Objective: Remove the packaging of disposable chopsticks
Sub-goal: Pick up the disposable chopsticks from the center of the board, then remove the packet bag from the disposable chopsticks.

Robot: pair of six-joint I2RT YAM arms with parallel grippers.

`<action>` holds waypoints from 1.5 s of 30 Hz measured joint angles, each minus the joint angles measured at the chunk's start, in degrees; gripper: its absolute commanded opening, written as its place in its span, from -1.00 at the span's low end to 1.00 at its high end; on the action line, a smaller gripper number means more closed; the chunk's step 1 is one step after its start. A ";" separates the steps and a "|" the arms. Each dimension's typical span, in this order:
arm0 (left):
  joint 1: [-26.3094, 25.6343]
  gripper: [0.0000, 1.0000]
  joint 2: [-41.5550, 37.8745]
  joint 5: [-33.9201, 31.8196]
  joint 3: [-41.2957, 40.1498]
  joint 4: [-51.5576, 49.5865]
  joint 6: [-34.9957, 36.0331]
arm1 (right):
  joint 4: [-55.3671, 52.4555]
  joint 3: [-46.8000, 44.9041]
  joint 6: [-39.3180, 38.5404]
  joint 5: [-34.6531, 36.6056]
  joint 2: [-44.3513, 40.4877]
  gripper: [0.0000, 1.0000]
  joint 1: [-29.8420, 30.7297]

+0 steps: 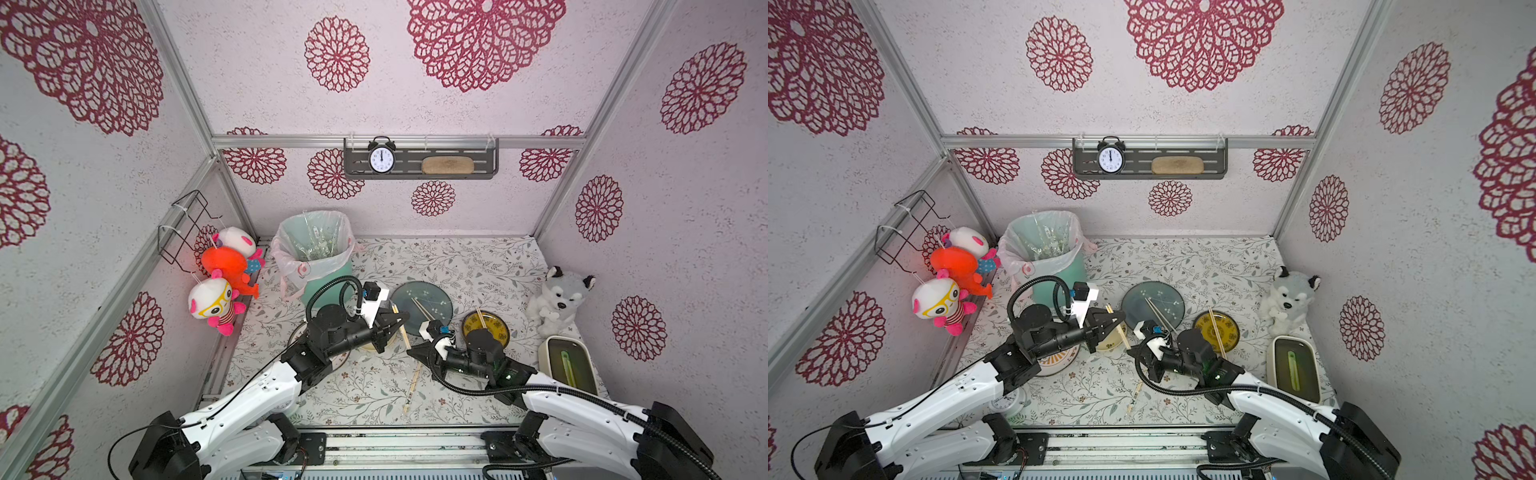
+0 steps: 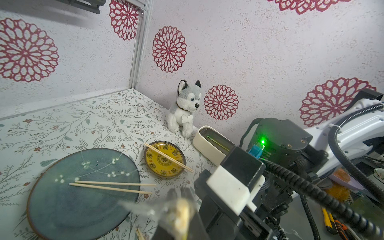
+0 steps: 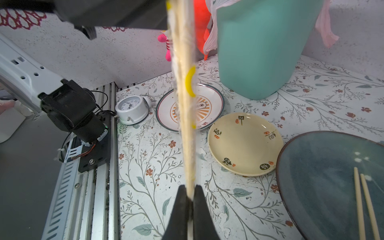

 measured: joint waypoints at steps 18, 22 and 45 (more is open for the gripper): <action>6.54 -0.53 -3.80 15.63 -5.11 14.82 -1.31 | 9.75 -6.05 0.22 -8.68 -4.13 -1.00 -1.25; 6.67 -0.44 -0.61 18.18 -5.11 18.82 -2.45 | 10.43 -6.05 0.24 -9.86 -4.22 -1.00 -1.84; 6.67 -0.49 2.49 22.08 -5.09 28.30 -4.52 | 12.55 -5.84 0.85 -14.43 -2.43 -1.00 -2.47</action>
